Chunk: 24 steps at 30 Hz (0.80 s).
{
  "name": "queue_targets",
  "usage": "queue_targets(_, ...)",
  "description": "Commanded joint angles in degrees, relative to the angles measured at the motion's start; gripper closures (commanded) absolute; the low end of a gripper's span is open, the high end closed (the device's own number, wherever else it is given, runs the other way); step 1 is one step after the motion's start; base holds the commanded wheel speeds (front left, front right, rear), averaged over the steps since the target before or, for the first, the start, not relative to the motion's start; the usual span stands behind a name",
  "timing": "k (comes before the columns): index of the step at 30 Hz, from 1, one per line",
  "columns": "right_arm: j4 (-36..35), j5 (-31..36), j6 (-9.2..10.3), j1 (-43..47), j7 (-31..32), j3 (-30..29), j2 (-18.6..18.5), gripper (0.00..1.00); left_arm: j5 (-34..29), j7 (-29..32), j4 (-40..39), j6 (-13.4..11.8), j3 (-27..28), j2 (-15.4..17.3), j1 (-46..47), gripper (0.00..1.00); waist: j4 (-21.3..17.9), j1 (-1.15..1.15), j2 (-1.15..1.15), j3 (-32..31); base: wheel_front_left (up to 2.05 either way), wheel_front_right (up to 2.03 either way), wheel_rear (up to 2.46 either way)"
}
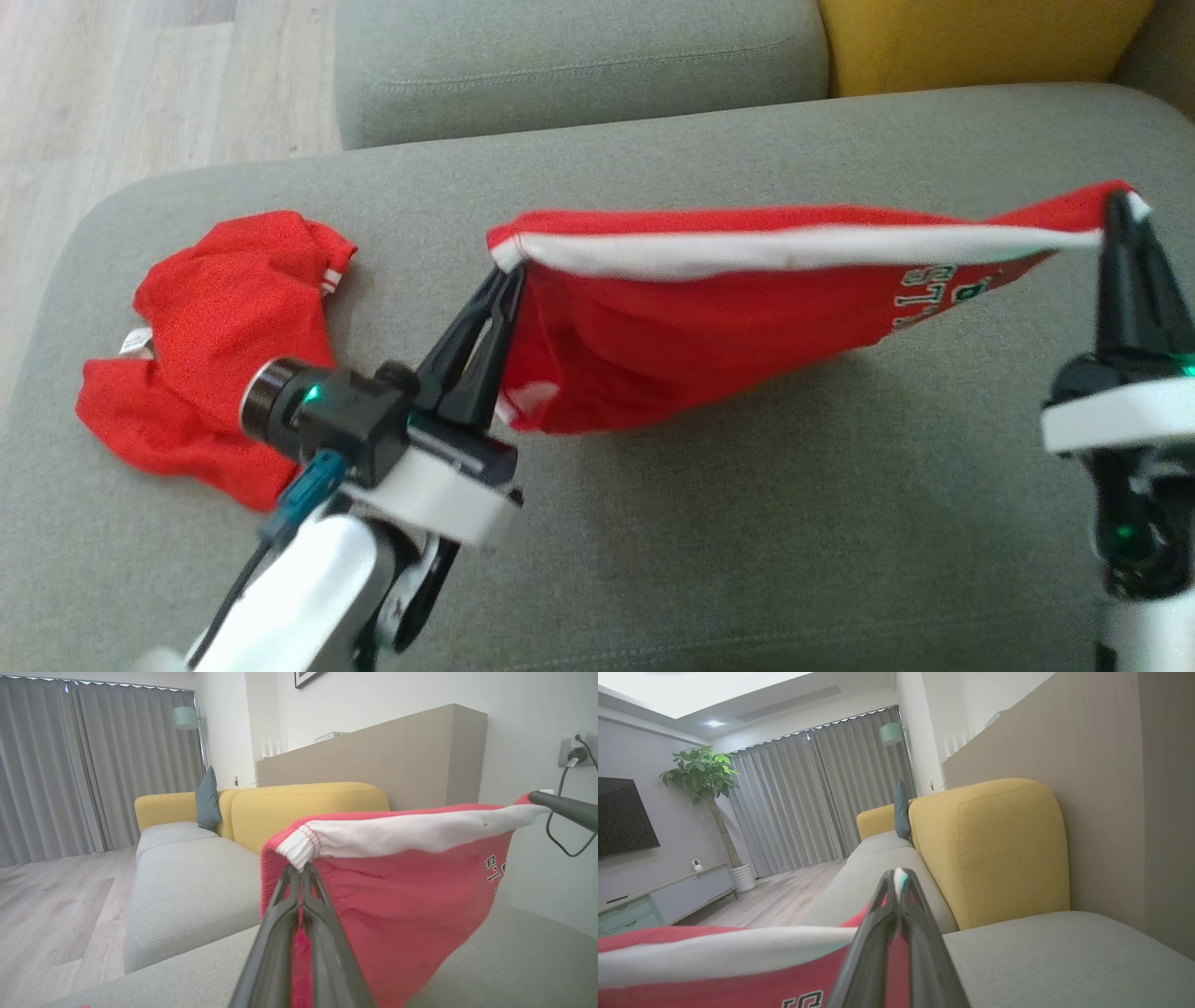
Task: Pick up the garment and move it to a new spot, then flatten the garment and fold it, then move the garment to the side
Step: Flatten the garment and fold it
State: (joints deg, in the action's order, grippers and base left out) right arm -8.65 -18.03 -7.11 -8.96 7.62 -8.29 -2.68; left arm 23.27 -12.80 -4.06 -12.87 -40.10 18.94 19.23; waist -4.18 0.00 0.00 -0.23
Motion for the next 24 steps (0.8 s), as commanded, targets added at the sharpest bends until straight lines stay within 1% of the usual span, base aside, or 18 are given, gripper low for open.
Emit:
queue_targets(1, -4.30, -1.57, -0.37, -0.41, 1.00, 0.13, -0.20, 1.00, -0.68, 1.05, -4.55, -0.93, 2.44, 2.68, 1.83, 1.00, -0.17, 0.00, 0.00, 0.07, 0.00, 0.00, 0.00)
queue_targets(4, -7.16, -2.40, -0.37, 0.62, 2.58, -0.91, -0.20, 1.00, -1.29, 3.23, -8.38, -1.49, 2.93, 4.57, 2.10, 1.00, -0.39, 0.00, 0.00, 0.75, 0.00, 0.00, 0.00)
queue_targets(7, -8.15, -2.92, -0.37, -0.57, 3.46, -1.62, -0.20, 1.00, -1.26, 4.69, -9.85, -1.32, 3.63, 5.34, 3.71, 1.00, -0.59, 0.00, 0.00, 1.60, 0.00, 0.00, 0.00)
queue_targets(9, -8.03, -2.28, -0.37, -3.23, 4.45, -1.89, -0.20, 1.00, -1.52, 6.24, -9.93, -0.46, 4.04, 6.00, 6.50, 1.00, -0.87, 0.00, 0.00, 2.97, 0.00, 0.00, 0.00)
queue_targets(12, -4.73, -3.69, -0.37, -9.99, 5.94, -1.39, -0.20, 1.00, -0.34, 8.25, -7.62, 2.27, 4.63, 5.69, 12.32, 1.00, -1.51, 0.00, 0.00, 6.29, 0.00, 0.00, 0.00)
queue_targets(14, -0.63, -4.31, -0.37, -16.38, 6.42, -0.74, -0.20, 1.00, 0.65, 9.47, -4.18, 4.65, 5.15, 5.28, 17.31, 1.00, -2.08, 0.00, 0.00, 9.37, 0.00, 0.00, 0.00)
queue_targets(16, 5.26, -3.61, -0.37, -23.62, 6.18, -0.25, -0.20, 1.00, 1.18, 9.98, 0.48, 7.45, 5.44, 4.67, 23.07, 1.00, -2.53, 0.00, 0.00, 12.14, 0.00, 0.00, 0.00)
queue_targets(18, 12.01, -2.29, -0.37, -31.30, 4.76, 0.34, -0.20, 1.00, 0.67, 10.21, 6.04, 9.94, 5.66, 4.47, 29.28, 1.00, -3.09, 0.00, 0.00, 14.79, 0.00, 0.00, 0.00)
queue_targets(20, 19.02, -0.75, -0.37, -38.69, 2.21, 0.62, -0.20, 1.00, 0.74, 9.60, 11.65, 12.06, 6.17, 3.46, 35.16, 1.00, -3.43, 0.00, 0.00, 17.01, 0.00, 0.00, 0.00)
queue_targets(22, 25.52, 0.25, -0.37, -45.36, -1.29, 1.16, -0.20, 1.00, 0.68, 8.39, 17.04, 13.48, 6.89, 2.43, 40.52, 1.00, -3.71, 0.00, 0.00, 18.75, 0.00, 0.00, 0.00)
queue_targets(24, 31.64, -0.05, -0.37, -51.18, -5.35, 1.08, -0.20, 1.00, 0.26, 6.28, 22.01, 14.25, 7.66, 1.45, 45.34, 1.00, -3.81, 0.00, 0.00, 20.09, 0.00, 0.00, 0.00)
